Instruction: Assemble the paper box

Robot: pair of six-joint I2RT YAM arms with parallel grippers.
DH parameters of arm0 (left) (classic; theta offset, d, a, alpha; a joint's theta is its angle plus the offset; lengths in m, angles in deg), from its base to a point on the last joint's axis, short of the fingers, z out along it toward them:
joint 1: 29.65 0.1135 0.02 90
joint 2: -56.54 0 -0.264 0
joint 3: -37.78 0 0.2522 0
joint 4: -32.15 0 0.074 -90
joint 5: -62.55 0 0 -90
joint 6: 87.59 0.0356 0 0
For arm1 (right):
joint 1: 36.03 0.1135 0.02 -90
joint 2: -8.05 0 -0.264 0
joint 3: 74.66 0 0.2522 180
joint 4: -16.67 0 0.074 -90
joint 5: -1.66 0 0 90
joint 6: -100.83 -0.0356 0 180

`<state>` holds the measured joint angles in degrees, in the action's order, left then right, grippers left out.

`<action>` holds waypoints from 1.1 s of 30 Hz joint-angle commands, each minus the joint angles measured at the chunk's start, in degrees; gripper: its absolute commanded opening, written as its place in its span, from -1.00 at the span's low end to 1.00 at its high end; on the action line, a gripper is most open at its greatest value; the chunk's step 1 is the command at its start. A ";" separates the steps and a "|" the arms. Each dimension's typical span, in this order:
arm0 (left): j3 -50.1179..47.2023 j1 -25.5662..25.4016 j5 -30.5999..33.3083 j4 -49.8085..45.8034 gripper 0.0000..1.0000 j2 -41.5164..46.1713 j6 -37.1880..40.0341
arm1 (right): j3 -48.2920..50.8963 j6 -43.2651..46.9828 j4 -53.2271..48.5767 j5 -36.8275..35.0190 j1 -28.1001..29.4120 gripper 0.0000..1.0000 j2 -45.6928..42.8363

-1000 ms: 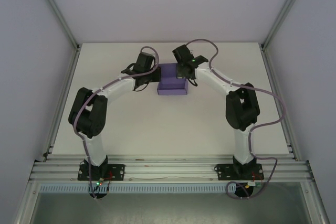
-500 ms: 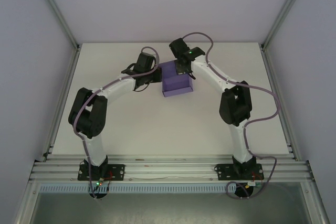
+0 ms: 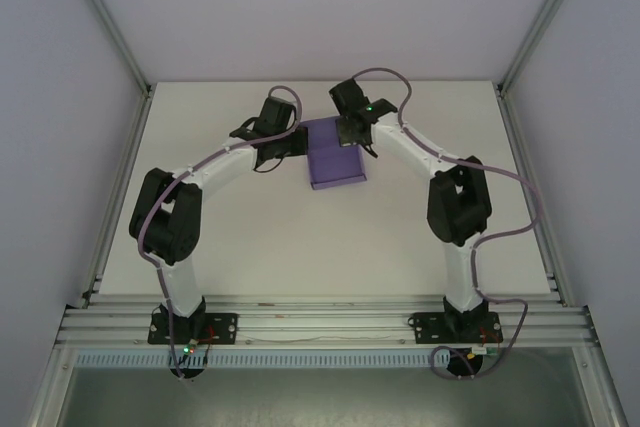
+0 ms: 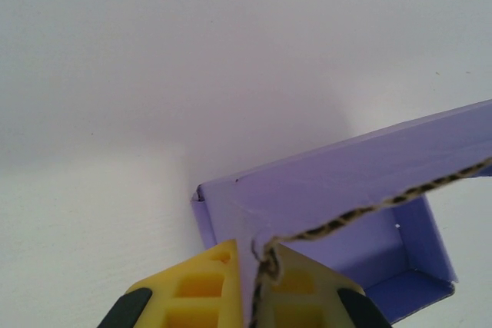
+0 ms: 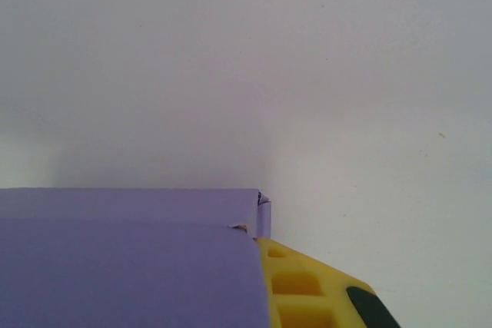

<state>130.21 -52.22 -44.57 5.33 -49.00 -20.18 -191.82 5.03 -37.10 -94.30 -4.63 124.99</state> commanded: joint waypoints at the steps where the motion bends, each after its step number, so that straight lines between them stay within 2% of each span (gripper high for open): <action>1: 2.61 -1.71 -6.70 6.32 -0.93 -0.71 -1.93 | 3.21 -5.10 8.24 5.06 1.22 -0.93 -1.85; 7: 2.14 -2.47 -6.89 6.84 -0.93 -3.04 -2.33 | 8.80 -11.38 15.15 4.84 1.31 -0.93 -2.46; 18: -2.64 -4.20 -8.09 10.06 -0.93 -5.13 -3.90 | 22.93 -13.06 25.70 0.17 2.15 -0.95 -7.48; 23: -4.05 -5.95 -7.29 8.05 -0.93 -4.73 -2.73 | 28.74 -12.55 30.01 -1.01 2.69 -0.95 -10.33; 33: -15.49 -7.10 -6.11 11.97 -0.92 1.88 -2.52 | 48.42 -8.46 51.43 -0.84 3.99 -1.00 -19.59</action>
<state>118.08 -57.05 -45.21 20.28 -46.53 -22.65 -146.64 -4.96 7.88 -99.83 -3.25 106.22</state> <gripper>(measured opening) 0.049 0.059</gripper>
